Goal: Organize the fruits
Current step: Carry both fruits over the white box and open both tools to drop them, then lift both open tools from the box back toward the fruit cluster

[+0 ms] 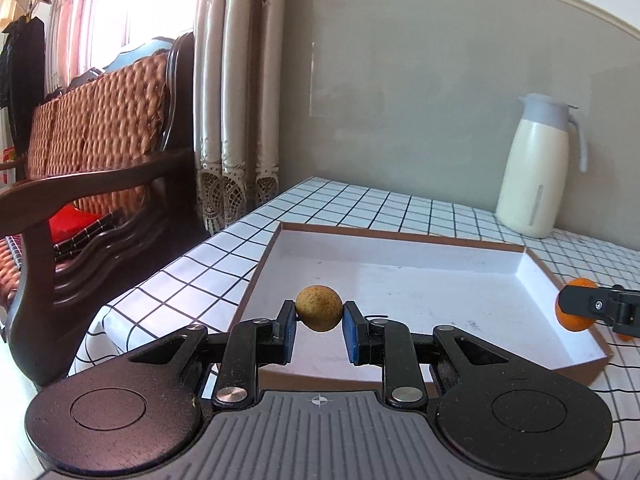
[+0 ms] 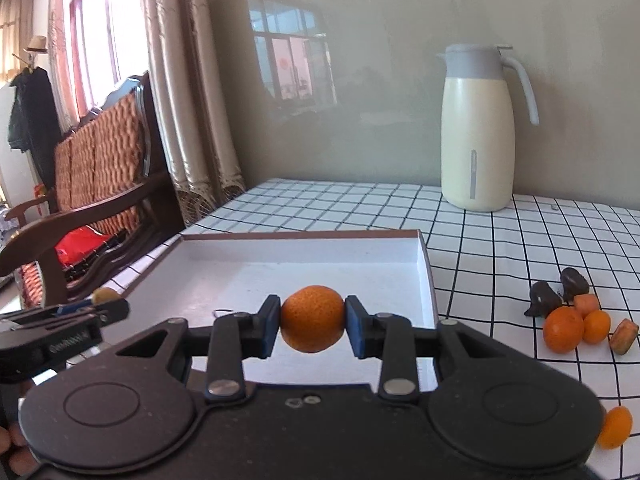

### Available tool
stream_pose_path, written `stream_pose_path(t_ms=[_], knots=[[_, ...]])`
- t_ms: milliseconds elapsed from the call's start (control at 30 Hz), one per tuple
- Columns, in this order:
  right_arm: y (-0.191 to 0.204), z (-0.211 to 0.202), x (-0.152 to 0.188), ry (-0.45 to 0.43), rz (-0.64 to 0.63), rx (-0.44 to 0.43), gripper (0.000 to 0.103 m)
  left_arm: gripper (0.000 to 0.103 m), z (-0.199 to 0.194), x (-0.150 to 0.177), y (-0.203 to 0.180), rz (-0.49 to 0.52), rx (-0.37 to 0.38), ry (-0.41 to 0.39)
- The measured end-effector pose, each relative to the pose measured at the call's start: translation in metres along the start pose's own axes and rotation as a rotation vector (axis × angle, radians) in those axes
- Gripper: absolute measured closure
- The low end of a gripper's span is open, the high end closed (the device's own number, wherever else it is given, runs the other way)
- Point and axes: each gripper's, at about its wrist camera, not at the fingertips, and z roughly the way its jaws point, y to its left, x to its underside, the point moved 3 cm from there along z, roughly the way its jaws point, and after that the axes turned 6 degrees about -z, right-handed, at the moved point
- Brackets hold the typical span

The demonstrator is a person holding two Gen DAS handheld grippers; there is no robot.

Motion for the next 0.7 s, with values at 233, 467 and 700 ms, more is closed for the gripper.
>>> stream_pose_path(t_ms=[233,467,700], knots=[[-0.01,0.022,0.007,0.041,0.018,0.043,0.074,0.078,0.026,0.002,-0.003,0.009,-0.012,0.04],[-0.015,0.01,0.0,-0.058,0.027,0.136,0.023,0.016,0.037,0.001,-0.002,-0.045,-0.039,0.079],[-0.022,-0.018,-0.011,-0.122,0.082,0.115,0.016,0.0,0.005,-0.013,-0.006,0.01,-0.085,-0.065]])
